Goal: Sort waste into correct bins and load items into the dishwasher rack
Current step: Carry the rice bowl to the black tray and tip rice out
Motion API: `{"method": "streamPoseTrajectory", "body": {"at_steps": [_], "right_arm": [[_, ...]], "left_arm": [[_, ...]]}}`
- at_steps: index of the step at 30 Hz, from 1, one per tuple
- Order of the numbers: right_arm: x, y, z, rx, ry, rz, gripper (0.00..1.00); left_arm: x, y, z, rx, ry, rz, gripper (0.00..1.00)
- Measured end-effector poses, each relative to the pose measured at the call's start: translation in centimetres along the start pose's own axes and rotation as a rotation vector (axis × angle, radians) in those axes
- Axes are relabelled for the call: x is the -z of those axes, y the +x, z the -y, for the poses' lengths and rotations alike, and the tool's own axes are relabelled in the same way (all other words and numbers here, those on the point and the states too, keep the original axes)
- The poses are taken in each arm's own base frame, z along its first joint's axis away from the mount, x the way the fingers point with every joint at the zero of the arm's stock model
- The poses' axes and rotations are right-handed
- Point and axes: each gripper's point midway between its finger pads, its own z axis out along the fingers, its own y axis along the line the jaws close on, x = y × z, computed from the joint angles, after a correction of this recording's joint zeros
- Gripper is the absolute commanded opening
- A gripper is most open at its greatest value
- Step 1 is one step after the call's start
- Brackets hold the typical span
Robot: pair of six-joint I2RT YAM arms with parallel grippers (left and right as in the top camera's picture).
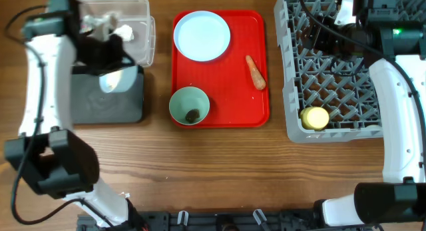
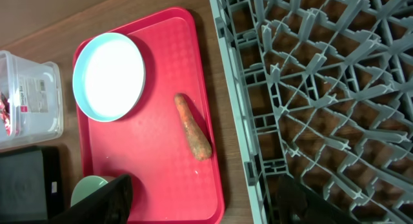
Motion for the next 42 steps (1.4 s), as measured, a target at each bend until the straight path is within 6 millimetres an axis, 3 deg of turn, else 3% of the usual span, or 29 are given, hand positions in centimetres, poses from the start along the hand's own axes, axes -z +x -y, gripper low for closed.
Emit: {"method": "streamPoseTrajectory", "body": {"at_steps": [5,15,26,42], "right_arm": [[0.0,0.0,0.0,0.0,0.0,-0.001,0.73],[0.0,0.4,0.1,0.023,0.005,-0.015,0.73],[0.0,0.7,0.2,0.03,0.008,-0.027,0.73],[0.0,1.0,0.3,0.045,0.011,-0.039,0.73]], "left_arm": [[1.2,-0.3,-4.9,0.081,0.111,0.065,0.04],[2.1,-0.8,-10.7,0.174,0.377,0.277,0.04],[4.8,-2.1,-12.7,0.173,0.522,0.424,0.04],[3.1,-2.3,-15.1,0.301,0.754,0.418,0.04]]}}
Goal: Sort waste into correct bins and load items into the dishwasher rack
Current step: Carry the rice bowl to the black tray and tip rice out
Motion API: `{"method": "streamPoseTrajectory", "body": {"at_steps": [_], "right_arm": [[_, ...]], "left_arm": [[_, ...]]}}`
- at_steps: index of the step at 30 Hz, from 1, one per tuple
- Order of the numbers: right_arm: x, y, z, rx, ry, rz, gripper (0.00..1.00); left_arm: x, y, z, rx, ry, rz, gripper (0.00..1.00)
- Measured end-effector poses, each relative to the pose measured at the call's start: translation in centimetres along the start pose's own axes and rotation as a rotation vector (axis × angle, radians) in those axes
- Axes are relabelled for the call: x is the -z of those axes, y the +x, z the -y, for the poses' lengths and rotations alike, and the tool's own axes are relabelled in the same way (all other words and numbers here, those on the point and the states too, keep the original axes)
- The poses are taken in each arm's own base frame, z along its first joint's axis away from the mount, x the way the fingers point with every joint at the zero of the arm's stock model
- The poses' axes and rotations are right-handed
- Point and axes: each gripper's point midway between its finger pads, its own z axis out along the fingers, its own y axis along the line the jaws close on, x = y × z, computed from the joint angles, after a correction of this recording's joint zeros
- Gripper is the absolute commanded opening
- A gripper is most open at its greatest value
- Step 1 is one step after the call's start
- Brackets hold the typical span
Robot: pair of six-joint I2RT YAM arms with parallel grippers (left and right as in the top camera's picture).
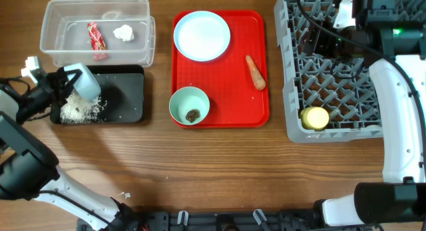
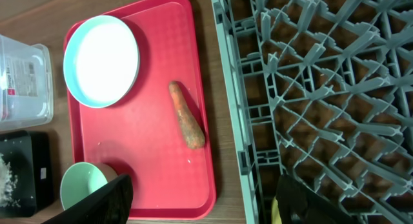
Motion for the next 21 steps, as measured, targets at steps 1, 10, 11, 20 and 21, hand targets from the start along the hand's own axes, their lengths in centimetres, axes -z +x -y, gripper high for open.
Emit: {"method": "streamPoseTrajectory", "body": {"at_steps": [1,10,11,20,21], "right_arm": [[0.0,0.0,0.0,0.0,0.0,0.0,0.73],[0.0,0.0,0.0,0.0,0.0,0.0,0.73],[0.0,0.0,0.0,0.0,0.0,0.0,0.73],[0.0,0.1,0.0,0.0,0.001,-0.003,0.73],[0.0,0.1,0.0,-0.001,0.001,-0.003,0.73]], "left_arm": [[0.1,-0.1,0.1,0.009,0.017,0.005,0.04],[1.9,-1.0,1.1,0.091,0.116,0.057,0.04],[2.1,-1.0,1.1,0.099,0.12,0.061,0.04],[2.3,-0.4,1.5,0.26,0.141,0.055,0.04],[2.3,-0.4,1.5,0.255,0.141,0.056,0.04]]}}
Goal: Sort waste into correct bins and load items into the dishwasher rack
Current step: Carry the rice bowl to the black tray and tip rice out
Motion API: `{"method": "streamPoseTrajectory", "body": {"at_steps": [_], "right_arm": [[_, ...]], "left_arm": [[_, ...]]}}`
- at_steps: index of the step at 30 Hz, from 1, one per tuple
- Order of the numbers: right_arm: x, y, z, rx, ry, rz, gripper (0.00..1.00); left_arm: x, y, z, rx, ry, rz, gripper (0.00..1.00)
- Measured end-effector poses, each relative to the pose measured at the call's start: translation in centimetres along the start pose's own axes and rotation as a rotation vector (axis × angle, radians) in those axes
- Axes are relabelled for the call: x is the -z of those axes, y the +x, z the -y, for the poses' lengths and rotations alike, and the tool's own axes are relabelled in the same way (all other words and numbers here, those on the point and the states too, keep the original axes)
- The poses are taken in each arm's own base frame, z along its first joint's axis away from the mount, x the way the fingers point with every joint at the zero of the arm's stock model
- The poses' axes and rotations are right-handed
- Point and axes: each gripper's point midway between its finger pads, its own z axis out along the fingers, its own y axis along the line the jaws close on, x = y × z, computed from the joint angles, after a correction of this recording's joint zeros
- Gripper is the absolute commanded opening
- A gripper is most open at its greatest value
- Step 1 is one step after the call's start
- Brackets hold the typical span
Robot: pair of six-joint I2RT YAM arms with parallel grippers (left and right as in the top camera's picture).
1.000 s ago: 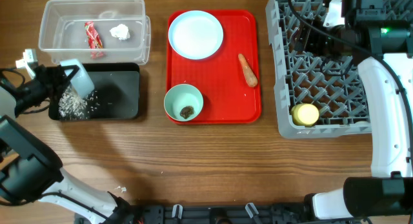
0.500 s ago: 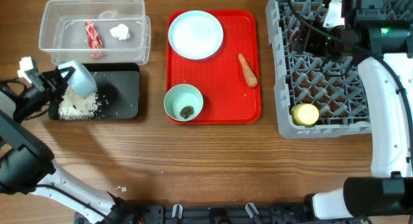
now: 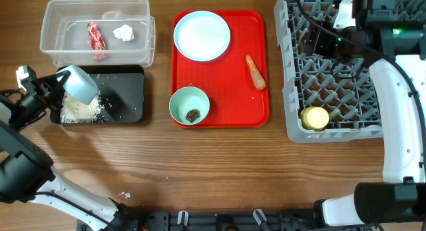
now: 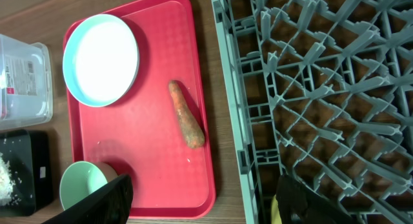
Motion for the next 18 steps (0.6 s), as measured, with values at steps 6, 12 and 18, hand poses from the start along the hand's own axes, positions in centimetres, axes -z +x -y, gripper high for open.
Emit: {"method": "streamPoseTrajectory", "body": {"at_steps": [6,12,18], "right_arm": [[0.0,0.0,0.0,0.0,0.0,0.0,0.73],[0.0,0.0,0.0,0.0,0.0,0.0,0.73],[0.0,0.0,0.0,0.005,0.0,0.0,0.73]], "left_arm": [[0.0,0.0,0.0,-0.002,0.002,0.0,0.04],[-1.0,0.6,0.6,-0.027,-0.006,-0.027,0.04],[-7.8,5.5,6.2,-0.333,-0.15,-0.2,0.04]]}}
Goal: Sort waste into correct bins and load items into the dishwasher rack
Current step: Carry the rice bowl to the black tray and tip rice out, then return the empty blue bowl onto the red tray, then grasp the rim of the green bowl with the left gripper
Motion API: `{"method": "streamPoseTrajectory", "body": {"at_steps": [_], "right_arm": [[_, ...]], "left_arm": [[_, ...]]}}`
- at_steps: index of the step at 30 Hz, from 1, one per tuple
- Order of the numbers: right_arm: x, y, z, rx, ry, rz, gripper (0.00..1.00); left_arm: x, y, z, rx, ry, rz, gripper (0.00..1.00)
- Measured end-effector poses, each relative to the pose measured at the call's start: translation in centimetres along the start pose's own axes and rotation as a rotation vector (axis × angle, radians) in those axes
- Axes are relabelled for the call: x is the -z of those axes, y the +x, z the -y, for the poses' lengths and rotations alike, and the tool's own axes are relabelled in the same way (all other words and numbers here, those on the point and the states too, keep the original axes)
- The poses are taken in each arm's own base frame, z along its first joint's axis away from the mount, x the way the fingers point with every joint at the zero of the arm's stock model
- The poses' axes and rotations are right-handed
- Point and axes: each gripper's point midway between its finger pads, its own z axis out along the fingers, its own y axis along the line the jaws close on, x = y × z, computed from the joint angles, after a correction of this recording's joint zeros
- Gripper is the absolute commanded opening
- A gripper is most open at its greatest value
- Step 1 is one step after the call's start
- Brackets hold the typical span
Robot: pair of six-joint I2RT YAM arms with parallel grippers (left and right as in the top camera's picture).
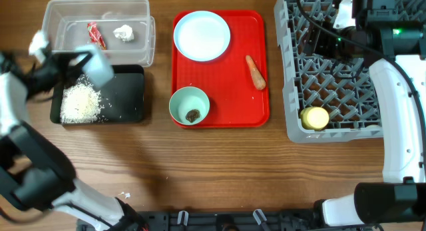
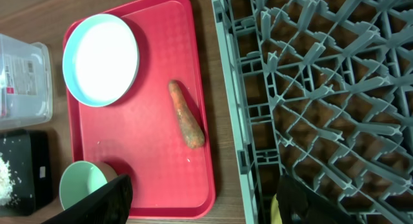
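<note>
My left gripper (image 1: pixel 81 63) is shut on a pale cup (image 1: pixel 100 66), blurred, over the back edge of the black bin (image 1: pixel 126 101), where a pile of white rice (image 1: pixel 78 101) lies. The red tray (image 1: pixel 233 91) carries a white plate (image 1: pixel 202 35), a carrot (image 1: pixel 255 72) and a green bowl (image 1: pixel 189 106) with a brown scrap inside. The grey dishwasher rack (image 1: pixel 333 78) holds a yellow cup (image 1: pixel 315 118). My right gripper (image 2: pixel 205 208) hangs open high over the rack's left edge, nothing between its fingers.
A clear plastic bin (image 1: pixel 96 31) behind the black one holds a red wrapper (image 1: pixel 96 35) and a crumpled white tissue (image 1: pixel 122 33). Bare wooden table (image 1: pixel 213 171) runs along the front. The right arm's cables cross the rack's back corner.
The left gripper with the cup has moved from the black bin's left end to its back edge, further right. The rice pile and the right arm are unchanged.
At first the left arm held the cup over the black bin, with no rice showing. Then the cup was tipped at the bin's left end with rice lying below it. It stayed tilted there, and now sits by the back edge. The right gripper stayed open above the rack.
</note>
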Motion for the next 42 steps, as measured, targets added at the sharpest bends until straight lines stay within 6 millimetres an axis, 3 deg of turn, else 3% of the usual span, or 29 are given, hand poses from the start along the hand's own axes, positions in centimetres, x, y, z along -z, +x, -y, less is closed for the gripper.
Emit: {"method": "streamPoseTrajectory", "body": {"at_steps": [4,6,8,10,11,13,18,22,25,29,32,37,42], "right_arm": [[0.0,0.0,0.0,0.017,0.0,0.0,0.74],[0.0,0.0,0.0,0.019,0.0,0.0,0.78],[0.0,0.0,0.0,0.023,0.0,0.0,0.8],[0.0,0.0,0.0,0.023,0.0,0.0,0.8],[0.0,0.0,0.0,0.023,0.0,0.0,0.8],[0.0,0.0,0.0,0.023,0.0,0.0,0.81],[0.0,0.0,0.0,0.023,0.0,0.0,0.81],[0.0,0.0,0.0,0.023,0.0,0.0,0.81],[0.0,0.0,0.0,0.023,0.0,0.0,0.81],[0.0,0.0,0.0,0.023,0.0,0.0,0.82],[0.0,0.0,0.0,0.023,0.0,0.0,0.82],[0.0,0.0,0.0,0.023,0.0,0.0,0.81],[0.0,0.0,0.0,0.023,0.0,0.0,0.81]], "left_arm": [[-6.6,3.0,6.9,-0.327,-0.131,-0.12,0.04],[-10.0,5.3,9.0,-0.457,-0.191,-0.17,0.04],[-13.6,8.1,9.8,-0.558,-0.258,-0.228,0.04],[-16.5,10.4,9.3,-0.62,-0.337,-0.272,0.04],[-19.2,12.8,8.1,-0.679,-0.423,-0.322,0.04],[-21.1,14.1,6.6,-0.731,-0.513,-0.344,0.04],[-26.5,19.2,-0.5,-0.844,-0.747,-0.477,0.04],[-28.5,21.8,-4.7,-0.912,-0.841,-0.556,0.04],[-29.0,22.7,-6.1,-0.955,-0.89,-0.576,0.04],[-29.2,23.2,-6.4,-0.994,-0.921,-0.58,0.04],[-29.0,23.1,-6.6,-1.006,-0.939,-0.581,0.13],[-29.0,22.8,-6.6,-1.016,-0.947,-0.571,0.12],[-29.9,22.3,-6.0,-1.049,-0.921,-0.534,0.29]]}}
